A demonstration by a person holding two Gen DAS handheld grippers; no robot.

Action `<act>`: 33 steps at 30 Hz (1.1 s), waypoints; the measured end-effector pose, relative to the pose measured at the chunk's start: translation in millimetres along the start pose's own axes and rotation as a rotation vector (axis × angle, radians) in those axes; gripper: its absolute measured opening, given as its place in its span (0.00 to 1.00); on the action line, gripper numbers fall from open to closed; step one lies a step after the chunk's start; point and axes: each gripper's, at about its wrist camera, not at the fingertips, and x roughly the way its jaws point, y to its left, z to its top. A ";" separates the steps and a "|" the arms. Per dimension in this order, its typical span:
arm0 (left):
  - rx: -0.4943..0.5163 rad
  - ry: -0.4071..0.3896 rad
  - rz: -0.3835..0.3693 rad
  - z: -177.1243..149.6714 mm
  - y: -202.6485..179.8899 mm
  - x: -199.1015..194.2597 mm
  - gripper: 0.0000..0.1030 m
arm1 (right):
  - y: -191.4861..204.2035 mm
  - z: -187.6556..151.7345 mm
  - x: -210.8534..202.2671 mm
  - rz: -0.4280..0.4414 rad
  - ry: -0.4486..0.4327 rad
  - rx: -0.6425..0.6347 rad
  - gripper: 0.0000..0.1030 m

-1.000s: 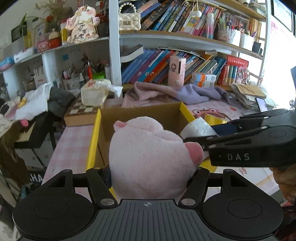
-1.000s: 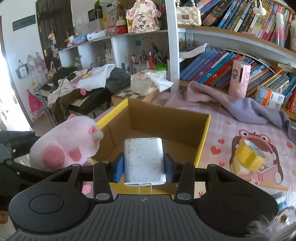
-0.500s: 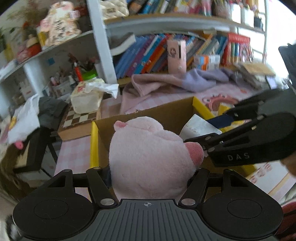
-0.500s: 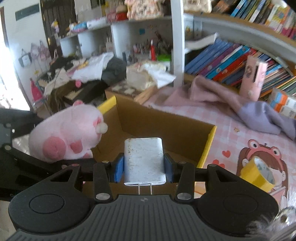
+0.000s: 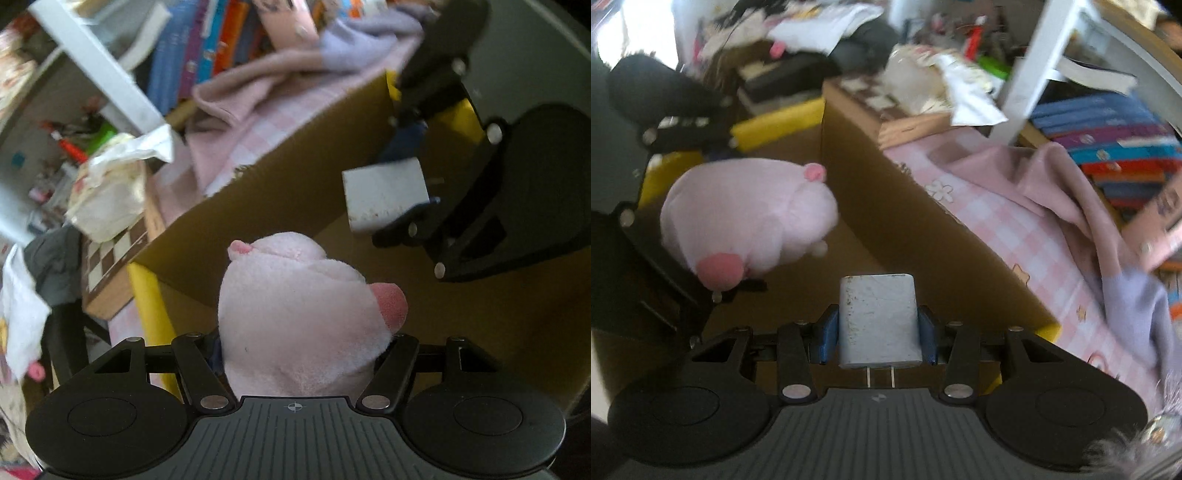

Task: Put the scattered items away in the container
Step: 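Lower the pig into the box with the left tool while the right tool drops the charger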

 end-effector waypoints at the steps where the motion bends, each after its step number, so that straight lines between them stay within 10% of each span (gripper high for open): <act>1: 0.020 0.013 -0.001 1.9 -0.5 4.6 0.66 | -0.5 1.9 4.1 -0.002 0.012 -0.024 0.40; 18: 0.059 0.060 0.012 7.9 -3.4 28.3 0.71 | -14.2 3.4 28.8 0.016 0.070 -0.103 0.40; 33: 0.027 -0.100 0.079 3.2 -18.2 -36.3 0.81 | -18.8 8.3 -28.0 0.014 -0.088 -0.017 0.46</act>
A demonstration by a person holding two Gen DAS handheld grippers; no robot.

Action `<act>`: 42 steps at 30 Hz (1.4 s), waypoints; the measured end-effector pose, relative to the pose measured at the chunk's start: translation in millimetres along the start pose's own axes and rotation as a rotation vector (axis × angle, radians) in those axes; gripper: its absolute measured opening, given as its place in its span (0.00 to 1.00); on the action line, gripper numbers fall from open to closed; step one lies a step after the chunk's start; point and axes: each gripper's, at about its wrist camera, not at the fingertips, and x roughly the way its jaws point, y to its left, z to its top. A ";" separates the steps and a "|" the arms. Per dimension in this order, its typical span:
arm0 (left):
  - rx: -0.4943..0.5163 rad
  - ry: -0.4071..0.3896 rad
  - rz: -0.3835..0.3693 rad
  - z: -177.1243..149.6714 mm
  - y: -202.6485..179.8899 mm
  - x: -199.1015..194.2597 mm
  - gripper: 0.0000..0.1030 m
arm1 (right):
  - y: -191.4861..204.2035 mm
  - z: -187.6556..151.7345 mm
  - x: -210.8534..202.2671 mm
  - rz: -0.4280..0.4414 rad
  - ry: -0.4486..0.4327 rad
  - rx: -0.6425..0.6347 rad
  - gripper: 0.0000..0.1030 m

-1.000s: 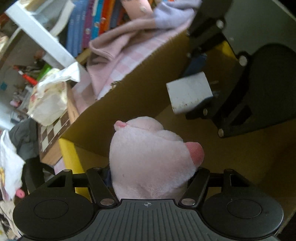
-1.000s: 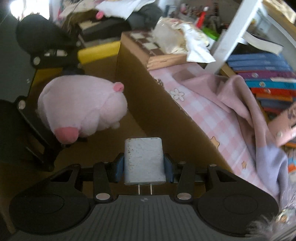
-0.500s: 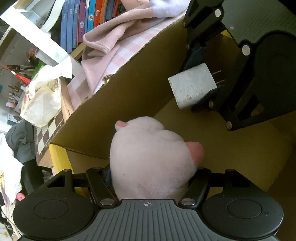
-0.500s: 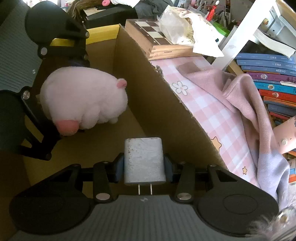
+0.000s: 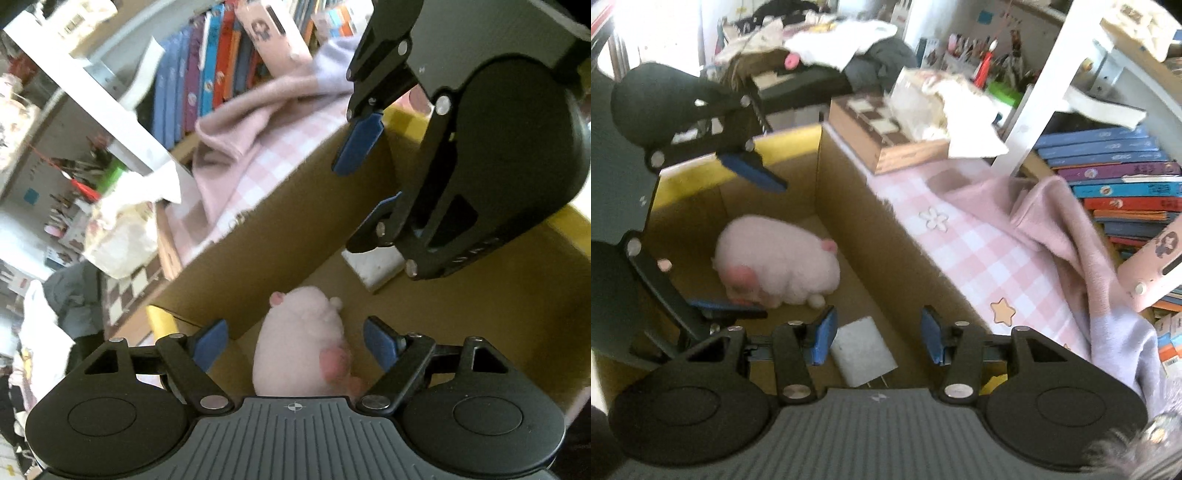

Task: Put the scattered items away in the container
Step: 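Lower the pig into the box with the left tool while the right tool drops the charger, then withdraw both open tools from the box back toward the remaining items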

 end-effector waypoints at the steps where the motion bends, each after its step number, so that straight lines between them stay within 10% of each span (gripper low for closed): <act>1: -0.004 -0.011 0.006 -0.7 -0.6 -5.9 0.81 | 0.6 -0.3 -5.3 -0.004 -0.013 0.011 0.46; 29: -0.430 -0.280 0.242 -91.4 -58.7 -201.7 0.85 | 74.5 -109.1 -209.4 -0.259 -0.397 0.347 0.51; 42: -0.564 -0.318 0.221 -134.9 -120.6 -241.4 0.91 | 143.6 -187.8 -263.3 -0.331 -0.425 0.488 0.52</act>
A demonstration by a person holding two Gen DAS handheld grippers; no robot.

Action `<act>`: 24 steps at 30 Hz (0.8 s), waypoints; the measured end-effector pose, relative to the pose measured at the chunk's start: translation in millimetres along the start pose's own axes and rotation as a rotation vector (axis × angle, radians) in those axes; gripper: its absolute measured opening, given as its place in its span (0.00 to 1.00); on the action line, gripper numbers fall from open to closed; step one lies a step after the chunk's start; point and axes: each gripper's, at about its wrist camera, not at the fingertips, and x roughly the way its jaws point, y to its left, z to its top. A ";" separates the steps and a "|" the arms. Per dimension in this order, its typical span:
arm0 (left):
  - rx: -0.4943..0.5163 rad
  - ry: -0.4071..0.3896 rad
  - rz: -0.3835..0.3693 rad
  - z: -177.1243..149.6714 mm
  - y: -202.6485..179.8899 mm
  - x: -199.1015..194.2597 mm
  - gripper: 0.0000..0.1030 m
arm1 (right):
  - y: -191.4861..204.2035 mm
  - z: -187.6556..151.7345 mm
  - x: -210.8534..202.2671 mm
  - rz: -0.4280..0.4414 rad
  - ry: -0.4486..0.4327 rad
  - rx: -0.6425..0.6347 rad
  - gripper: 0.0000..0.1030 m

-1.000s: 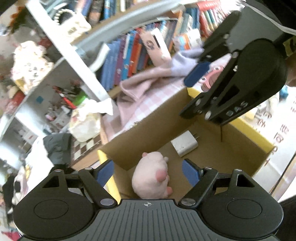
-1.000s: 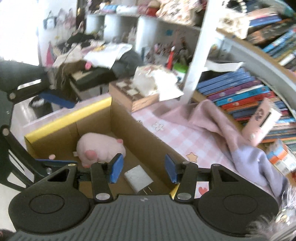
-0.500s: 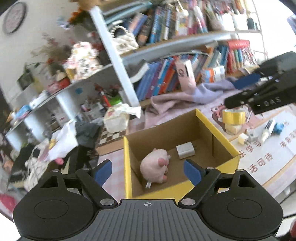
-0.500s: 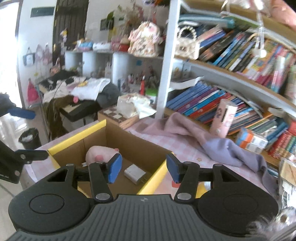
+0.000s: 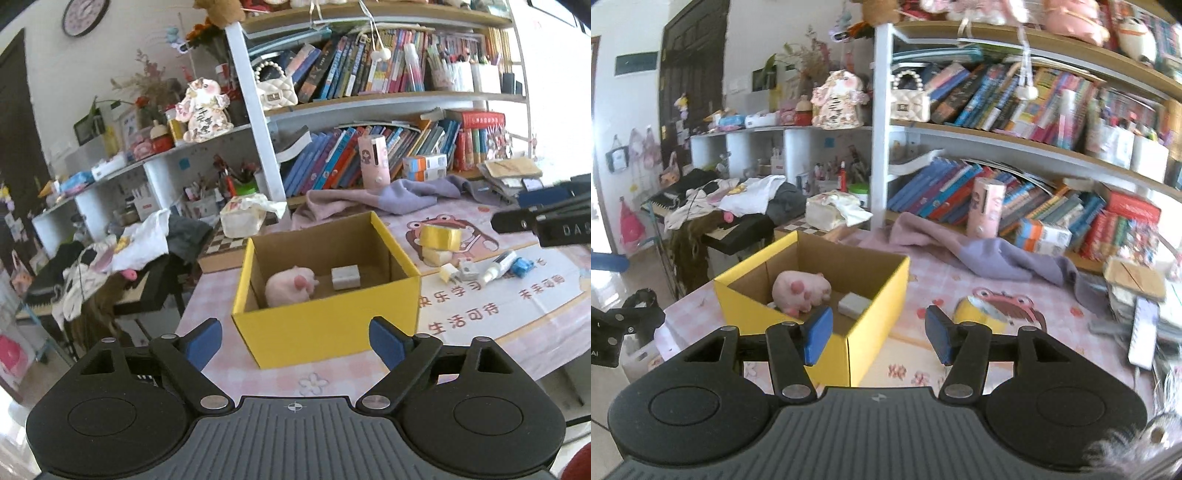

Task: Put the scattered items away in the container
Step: 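Withdraw both open tools from the box back toward the remaining items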

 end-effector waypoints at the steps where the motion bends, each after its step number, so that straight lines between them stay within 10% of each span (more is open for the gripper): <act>1: -0.017 0.003 -0.009 -3.9 -1.7 -1.6 0.91 | 1.3 -5.4 -6.0 -0.009 -0.003 0.006 0.53; 24: -0.105 0.125 -0.110 -63.1 -58.2 1.2 0.91 | 10.7 -95.2 -43.5 -0.162 0.118 -0.005 0.63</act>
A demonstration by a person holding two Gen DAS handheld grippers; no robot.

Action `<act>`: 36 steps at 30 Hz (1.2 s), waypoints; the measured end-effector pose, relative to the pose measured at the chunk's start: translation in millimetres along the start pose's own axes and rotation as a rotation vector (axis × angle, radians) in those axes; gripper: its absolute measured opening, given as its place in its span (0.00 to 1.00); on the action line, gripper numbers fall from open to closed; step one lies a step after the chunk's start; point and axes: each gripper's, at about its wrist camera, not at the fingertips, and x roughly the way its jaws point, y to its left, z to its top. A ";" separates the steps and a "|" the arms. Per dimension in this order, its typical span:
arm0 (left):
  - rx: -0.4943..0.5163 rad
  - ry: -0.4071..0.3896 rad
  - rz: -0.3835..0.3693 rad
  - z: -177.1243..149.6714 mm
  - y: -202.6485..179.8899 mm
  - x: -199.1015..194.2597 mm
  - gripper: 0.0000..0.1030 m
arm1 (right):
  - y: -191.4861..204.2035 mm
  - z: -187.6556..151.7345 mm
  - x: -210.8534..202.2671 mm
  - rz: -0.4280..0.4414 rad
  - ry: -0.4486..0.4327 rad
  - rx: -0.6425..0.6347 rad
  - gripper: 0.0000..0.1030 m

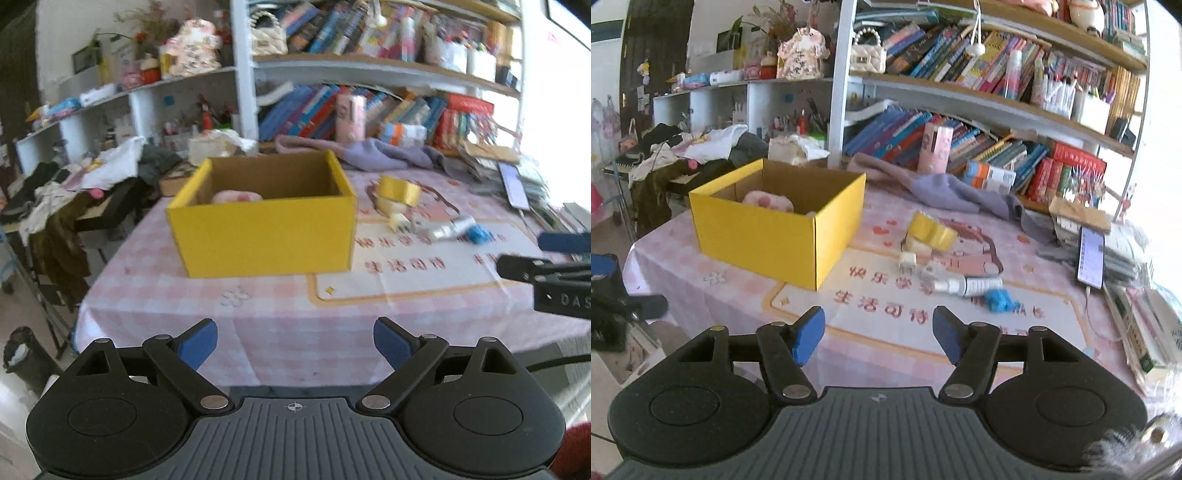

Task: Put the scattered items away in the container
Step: 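Withdraw both open tools from the box back toward the remaining items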

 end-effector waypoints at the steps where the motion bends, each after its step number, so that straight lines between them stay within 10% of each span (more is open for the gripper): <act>1: 0.010 0.004 -0.012 0.8 -3.7 1.8 0.91 | -0.9 -1.3 0.2 -0.002 0.006 -0.005 0.64; 36: 0.242 0.080 -0.288 32.1 -117.3 79.4 0.93 | -89.5 -18.5 45.5 -0.117 0.159 0.067 0.82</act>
